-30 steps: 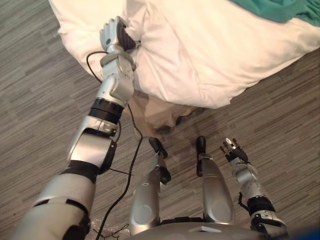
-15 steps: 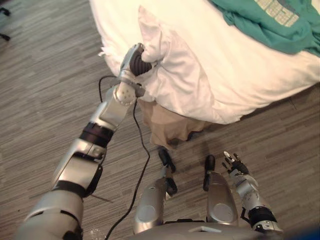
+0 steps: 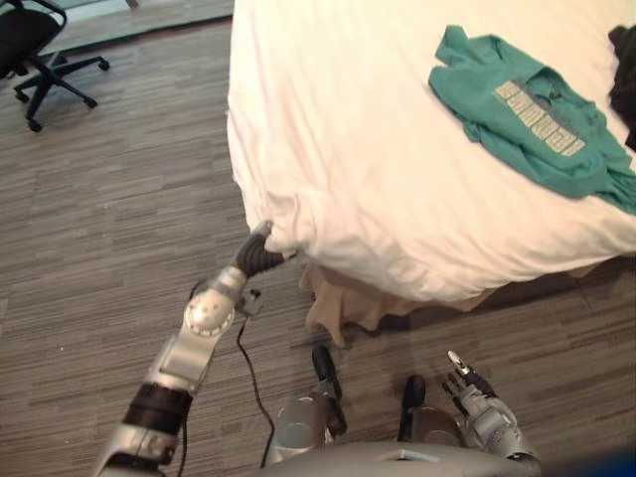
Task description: Tidy the bed and pick cloth on bed and put in laundry
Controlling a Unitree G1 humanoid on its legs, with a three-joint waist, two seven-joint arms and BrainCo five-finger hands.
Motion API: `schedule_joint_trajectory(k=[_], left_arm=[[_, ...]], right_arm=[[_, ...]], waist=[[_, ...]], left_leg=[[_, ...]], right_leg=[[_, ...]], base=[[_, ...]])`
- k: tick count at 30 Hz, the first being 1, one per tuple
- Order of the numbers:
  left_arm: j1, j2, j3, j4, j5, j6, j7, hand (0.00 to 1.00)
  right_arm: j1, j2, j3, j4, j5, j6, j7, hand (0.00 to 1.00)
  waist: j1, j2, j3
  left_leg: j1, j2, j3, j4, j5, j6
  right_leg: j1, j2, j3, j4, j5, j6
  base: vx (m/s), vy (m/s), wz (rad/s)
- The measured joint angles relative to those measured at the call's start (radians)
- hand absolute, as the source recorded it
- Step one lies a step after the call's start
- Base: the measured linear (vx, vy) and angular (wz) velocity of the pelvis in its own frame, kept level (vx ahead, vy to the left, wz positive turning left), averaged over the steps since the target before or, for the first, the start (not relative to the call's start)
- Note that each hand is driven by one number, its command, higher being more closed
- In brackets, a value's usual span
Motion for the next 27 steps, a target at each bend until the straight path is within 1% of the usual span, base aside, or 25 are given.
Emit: schedule_joint_trajectory(k=[2, 3, 4, 5, 6, 8, 9, 11, 12, 14, 15, 16, 17, 18, 20, 21, 22, 23, 24, 25, 26, 27], left_arm=[[0.052, -0.013, -0.002, 0.015, 0.033, 0.010, -0.002, 0.00], [0.091, -0.026, -0.013, 0.053, 0.048, 0.024, -0.009, 0.00], [0.115, -0.049, -0.013, 0.103, 0.051, 0.045, -0.006, 0.00], [0.136, -0.079, -0.012, 0.186, 0.079, 0.076, 0.002, 0.00], [0.143, -0.091, -0.011, 0.228, 0.096, 0.086, 0.009, 0.00], [0.176, -0.132, 0.001, 0.390, 0.191, 0.116, 0.057, 0.00], [0.182, -0.145, 0.010, 0.436, 0.206, 0.124, 0.073, 0.00], [0.201, -0.205, 0.089, 0.608, 0.244, 0.163, 0.113, 0.00], [0.203, -0.219, 0.118, 0.645, 0.248, 0.175, 0.118, 0.00], [0.207, -0.266, 0.242, 0.770, 0.329, 0.188, 0.164, 0.00], [0.209, -0.278, 0.291, 0.799, 0.358, 0.192, 0.179, 0.00], [0.209, -0.282, 0.312, 0.812, 0.367, 0.195, 0.186, 0.00], [0.211, -0.290, 0.349, 0.824, 0.401, 0.198, 0.197, 0.00], [0.215, -0.295, 0.366, 0.824, 0.402, 0.199, 0.197, 0.00], [0.215, -0.321, 0.424, 0.824, 0.408, 0.199, 0.196, 0.00], [0.213, -0.330, 0.438, 0.824, 0.422, 0.197, 0.194, 0.00], [0.212, -0.333, 0.445, 0.822, 0.423, 0.187, 0.188, 0.00], [0.213, -0.336, 0.456, 0.822, 0.421, 0.157, 0.172, 0.00], [0.213, -0.337, 0.460, 0.820, 0.421, 0.141, 0.164, 0.00], [0.211, -0.339, 0.460, 0.815, 0.417, 0.107, 0.147, 0.00], [0.207, -0.341, 0.447, 0.802, 0.404, 0.083, 0.145, 0.00], [0.206, -0.341, 0.434, 0.790, 0.386, 0.075, 0.144, 0.00]], right_arm=[[0.006, -0.001, 0.000, 0.015, 0.000, -0.001, 0.011, 0.00], [0.009, -0.003, 0.000, 0.032, 0.000, 0.000, 0.021, 0.00], [0.010, -0.003, 0.000, 0.040, 0.000, 0.000, 0.028, 0.00], [0.016, -0.002, 0.003, 0.053, 0.000, -0.001, 0.042, 0.00], [0.019, -0.001, 0.004, 0.062, 0.001, 0.000, 0.043, 0.00], [0.027, 0.001, 0.017, 0.090, 0.004, 0.002, 0.051, 0.00], [0.027, 0.002, 0.018, 0.099, 0.013, 0.003, 0.053, 0.00], [0.030, 0.003, 0.019, 0.116, 0.030, 0.002, 0.057, 0.00], [0.031, 0.003, 0.018, 0.117, 0.031, 0.002, 0.057, 0.00], [0.029, 0.006, 0.006, 0.120, 0.040, -0.004, 0.038, 0.00], [0.024, 0.010, -0.008, 0.128, 0.040, -0.006, 0.034, 0.00], [0.023, 0.011, -0.014, 0.134, 0.041, -0.012, 0.031, 0.00], [0.022, 0.012, -0.022, 0.136, 0.041, -0.029, 0.013, 0.00], [0.020, 0.012, -0.025, 0.136, 0.040, -0.040, 0.002, 0.00], [-0.004, 0.006, -0.081, 0.127, 0.040, -0.082, -0.032, 0.00], [-0.007, -0.003, -0.112, 0.105, 0.038, -0.092, -0.050, 1.00], [-0.015, -0.019, -0.153, 0.070, 0.035, -0.105, -0.067, 1.00], [-0.032, -0.052, -0.198, 0.012, 0.011, -0.123, -0.082, 1.00], [-0.039, -0.072, -0.217, -0.025, -0.004, -0.128, -0.086, 1.00], [-0.062, -0.134, -0.240, -0.109, -0.042, -0.157, -0.086, 1.00], [-0.092, -0.197, -0.251, -0.190, -0.083, -0.183, -0.077, 1.00], [-0.110, -0.233, -0.251, -0.225, -0.101, -0.195, -0.070, 1.00]], waist=[[0.000, -0.004, -0.010], [0.002, -0.007, -0.027], [0.002, -0.008, -0.029], [0.002, -0.010, -0.039], [0.002, -0.011, -0.048], [0.006, -0.028, -0.068], [0.010, -0.031, -0.074], [0.017, -0.045, -0.082], [0.019, -0.047, -0.083], [0.019, -0.050, -0.084], [0.018, -0.051, -0.084], [0.018, -0.051, -0.084], [0.018, -0.049, -0.084], [0.018, -0.048, -0.083], [0.014, -0.041, -0.088], [0.011, -0.038, -0.090], [0.009, -0.034, -0.092], [0.002, -0.033, -0.093], [0.000, -0.034, -0.093], [-0.003, -0.032, -0.095], [-0.005, -0.029, -0.097], [-0.005, -0.030, -0.098]], left_leg=[[0.020, 0.002, -0.019, -0.001, -0.003, -0.004], [0.030, 0.004, -0.022, -0.001, -0.006, -0.007], [0.046, 0.004, -0.024, -0.001, -0.009, -0.011], [0.060, 0.003, -0.033, -0.002, -0.014, -0.011], [0.062, 0.002, -0.039, -0.002, -0.015, -0.010], [0.082, 0.002, -0.045, -0.002, -0.024, -0.014], [0.086, 0.001, -0.045, -0.002, -0.025, -0.015], [0.112, -0.002, -0.043, -0.002, -0.035, -0.018], [0.116, -0.004, -0.043, -0.002, -0.037, -0.017], [0.142, -0.009, -0.040, -0.002, -0.045, -0.019], [0.153, -0.010, -0.038, -0.002, -0.048, -0.021], [0.159, -0.011, -0.037, -0.002, -0.049, -0.021], [0.173, -0.011, -0.037, -0.002, -0.051, -0.022], [0.178, -0.010, -0.035, -0.002, -0.053, -0.024], [0.185, -0.008, -0.027, -0.002, -0.060, -0.027], [0.186, -0.008, -0.026, -0.002, -0.060, -0.027], [0.187, -0.009, -0.026, -0.002, -0.060, -0.027], [0.192, -0.010, -0.022, -0.002, -0.060, -0.027], [0.195, -0.011, -0.020, -0.002, -0.060, -0.027], [0.199, -0.014, -0.019, -0.002, -0.061, -0.025], [0.199, -0.019, -0.019, -0.002, -0.061, -0.023], [0.199, -0.021, -0.019, -0.002, -0.061, -0.022]], right_leg=[[0.028, 0.005, -0.018, -0.009, -0.008, -0.005], [0.037, 0.006, -0.022, -0.010, -0.014, -0.006], [0.055, 0.007, -0.024, -0.010, -0.021, -0.005], [0.070, 0.006, -0.030, -0.009, -0.032, -0.004], [0.076, 0.006, -0.036, -0.009, -0.035, -0.004], [0.101, 0.006, -0.047, -0.011, -0.046, -0.003], [0.106, 0.006, -0.047, -0.012, -0.048, -0.002], [0.135, 0.003, -0.047, -0.017, -0.049, 0.000], [0.141, 0.002, -0.047, -0.019, -0.050, 0.001], [0.169, -0.003, -0.047, -0.021, -0.051, 0.003], [0.179, -0.004, -0.046, -0.022, -0.051, 0.003], [0.185, -0.005, -0.046, -0.022, -0.051, 0.004], [0.199, -0.006, -0.046, -0.022, -0.051, 0.004], [0.202, -0.006, -0.046, -0.021, -0.051, 0.004], [0.205, -0.006, -0.045, -0.021, -0.051, 0.005], [0.206, -0.007, -0.046, -0.020, -0.051, 0.006], [0.207, -0.008, -0.047, -0.017, -0.051, 0.007], [0.209, -0.011, -0.046, -0.013, -0.052, 0.010], [0.210, -0.013, -0.047, -0.012, -0.054, 0.013], [0.210, -0.019, -0.047, -0.010, -0.059, 0.021], [0.210, -0.024, -0.049, -0.008, -0.067, 0.031], [0.209, -0.026, -0.050, -0.008, -0.067, 0.032]], base=[[0.04, -0.045, 0.16], [0.05, -0.038, 0.09], [0.06, -0.039, 0.10], [0.06, -0.030, 0.14], [0.05, -0.030, 0.23], [0.07, -0.029, 0.11], [0.09, -0.024, -0.02], [0.10, -0.013, -0.01], [0.09, 0.004, 0.00], [0.06, 0.014, -0.01], [0.03, 0.011, -0.03], [0.00, 0.000, 0.00], [0.00, 0.000, 0.00], [-0.01, 0.003, -0.08], [-0.03, 0.003, -0.10], [-0.03, 0.009, -0.01], [-0.03, 0.018, -0.02], [-0.03, 0.023, -0.04], [-0.03, 0.032, -0.06], [-0.02, 0.041, -0.01], [-0.02, 0.044, 0.01], [0.00, 0.049, 0.04]])
